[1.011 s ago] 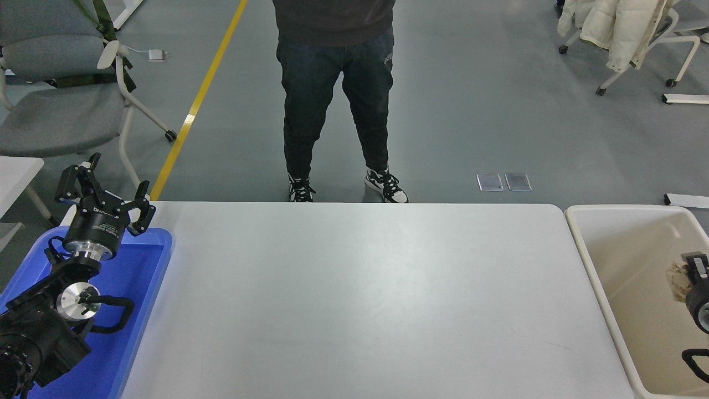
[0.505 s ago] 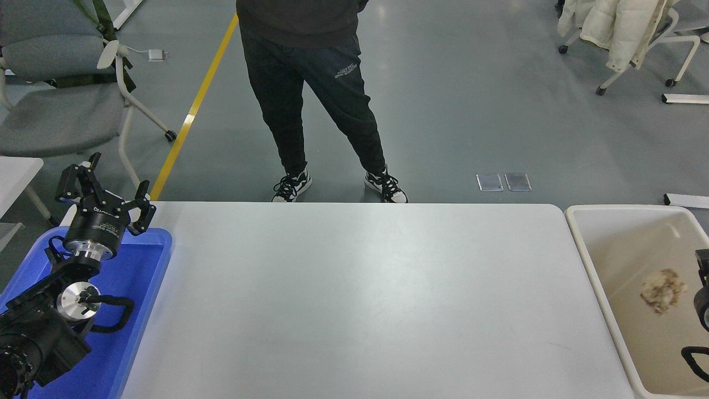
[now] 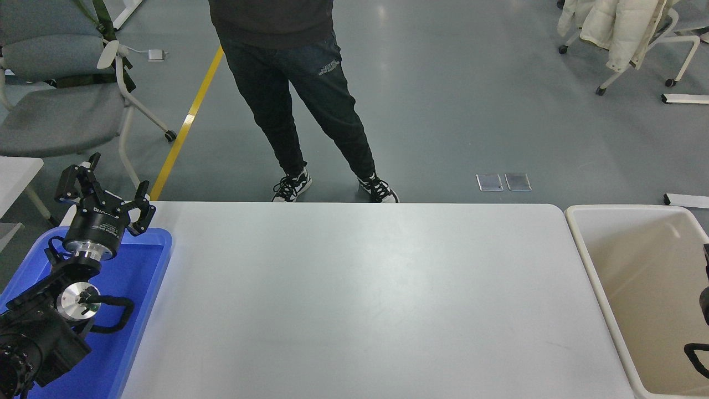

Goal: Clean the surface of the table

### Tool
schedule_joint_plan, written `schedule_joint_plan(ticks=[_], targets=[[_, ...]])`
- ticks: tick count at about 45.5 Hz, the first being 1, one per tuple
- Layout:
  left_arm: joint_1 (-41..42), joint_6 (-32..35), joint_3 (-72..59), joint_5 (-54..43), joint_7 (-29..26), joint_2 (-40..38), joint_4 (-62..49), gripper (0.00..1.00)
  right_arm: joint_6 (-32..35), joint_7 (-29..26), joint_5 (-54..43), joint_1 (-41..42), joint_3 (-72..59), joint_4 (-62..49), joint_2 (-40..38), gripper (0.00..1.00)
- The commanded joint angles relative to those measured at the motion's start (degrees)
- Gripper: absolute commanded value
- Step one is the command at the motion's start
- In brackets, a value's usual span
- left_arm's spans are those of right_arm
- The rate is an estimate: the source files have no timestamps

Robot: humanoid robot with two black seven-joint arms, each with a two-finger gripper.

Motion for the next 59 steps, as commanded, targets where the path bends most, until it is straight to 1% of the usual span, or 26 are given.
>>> schedule_joint_plan(ticks=[1,5,10,15,24,28,37,41,44,50,59], targets=[[0.01,0.10,0.00,-0.03,0.00,0.00,0.03,1.00,1.00,0.11,0.41,0.42,8.25,1.69,-2.34,0.99],[0.01,0.10,0.00,-0.03,0.00,0.00,0.03,1.00,4.60,0.11,0.33,0.42,16.33,4.23,-3.57,1.00],[0.01,0.10,0.00,-0.03,0.00,0.00,0.03,1.00,9.52,0.29,0.33,-0.63,30.65,8.89,-4.72,1.00],[0.01,0.10,0.00,-0.03,0.00,0.00,-0.06,1.00,11.98,0.29,-0.20,-3.70,40.95,13.46,-5.07,1.00],[0.01,0.10,0.00,-0.03,0.00,0.00,0.03,1.00,12.95,0.29,-0.73,-9.15,44.21,25.14,-5.86,1.00],[0.01,0.10,0.00,0.06,0.00,0.09,0.03,1.00,14.53,0.29,-0.82,-10.21,45.70,28.40,-6.65,1.00],[0.01,0.10,0.00,-0.03,0.00,0.00,-0.06,1.00,23.05,0.29,-1.25,-13.98,54.66,35.43,-6.48,1.00],[0.01,0.10,0.00,-0.03,0.00,0.00,-0.06,1.00,26.83,0.29,-4.15,-16.18,58.97,38.77,-6.21,1.00],[0.01,0.10,0.00,-0.03,0.00,0.00,-0.06,1.00,28.16,0.29,-8.01,-17.85,61.17,40.53,-5.60,1.00],[0.01,0.10,0.00,-0.03,0.00,0.00,0.03,1.00,28.60,0.20,-16.10,-18.82,64.60,44.49,-0.33,1.00],[0.01,0.10,0.00,-0.03,0.00,0.00,-0.06,1.00,28.60,0.37,-24.01,-19.09,72.68,44.76,7.05,1.00]])
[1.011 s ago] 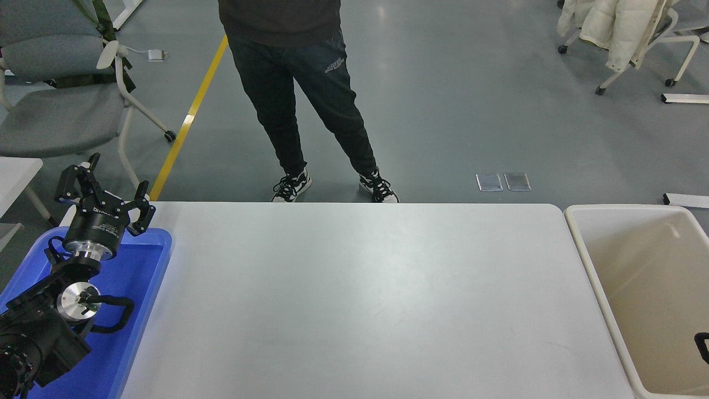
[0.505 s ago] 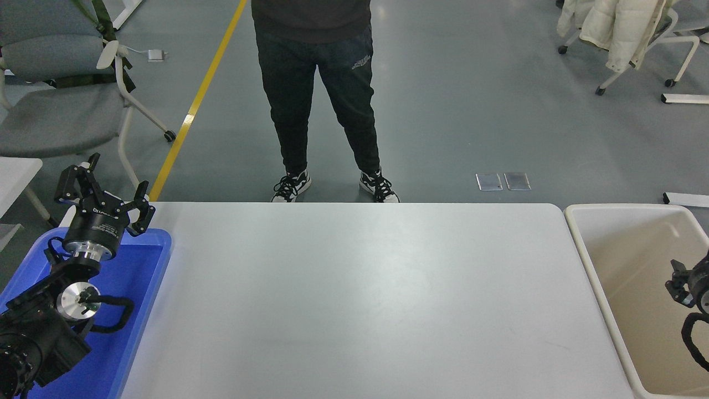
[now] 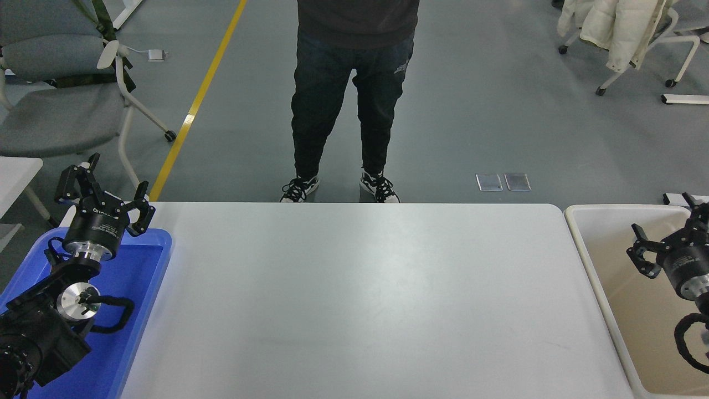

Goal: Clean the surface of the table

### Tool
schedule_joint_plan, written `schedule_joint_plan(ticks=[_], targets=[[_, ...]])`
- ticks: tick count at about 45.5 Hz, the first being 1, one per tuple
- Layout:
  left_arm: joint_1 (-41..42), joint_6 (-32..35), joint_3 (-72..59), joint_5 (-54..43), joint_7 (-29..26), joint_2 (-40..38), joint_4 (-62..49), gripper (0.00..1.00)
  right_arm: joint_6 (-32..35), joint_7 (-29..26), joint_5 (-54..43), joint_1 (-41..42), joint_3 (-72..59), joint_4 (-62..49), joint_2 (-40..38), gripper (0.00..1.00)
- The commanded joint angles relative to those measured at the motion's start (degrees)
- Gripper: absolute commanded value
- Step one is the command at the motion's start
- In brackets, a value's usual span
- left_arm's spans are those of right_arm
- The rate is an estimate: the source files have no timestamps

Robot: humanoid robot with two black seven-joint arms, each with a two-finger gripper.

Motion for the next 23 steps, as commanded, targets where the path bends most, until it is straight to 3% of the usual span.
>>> schedule_joint_plan(ticks=[1,23], targets=[[0.00,0.00,0.00,0.00,0.00,0.00,0.04,1.00,1.59,0.11,-10.23,-1.41,9.23,3.09,8.05,1.00],[-0.09,0.00,0.00,0.00,0.00,0.00,0.04,1.00,-3.68,0.11,-13.32,2.46,7.66,0.45,9.91,1.00]])
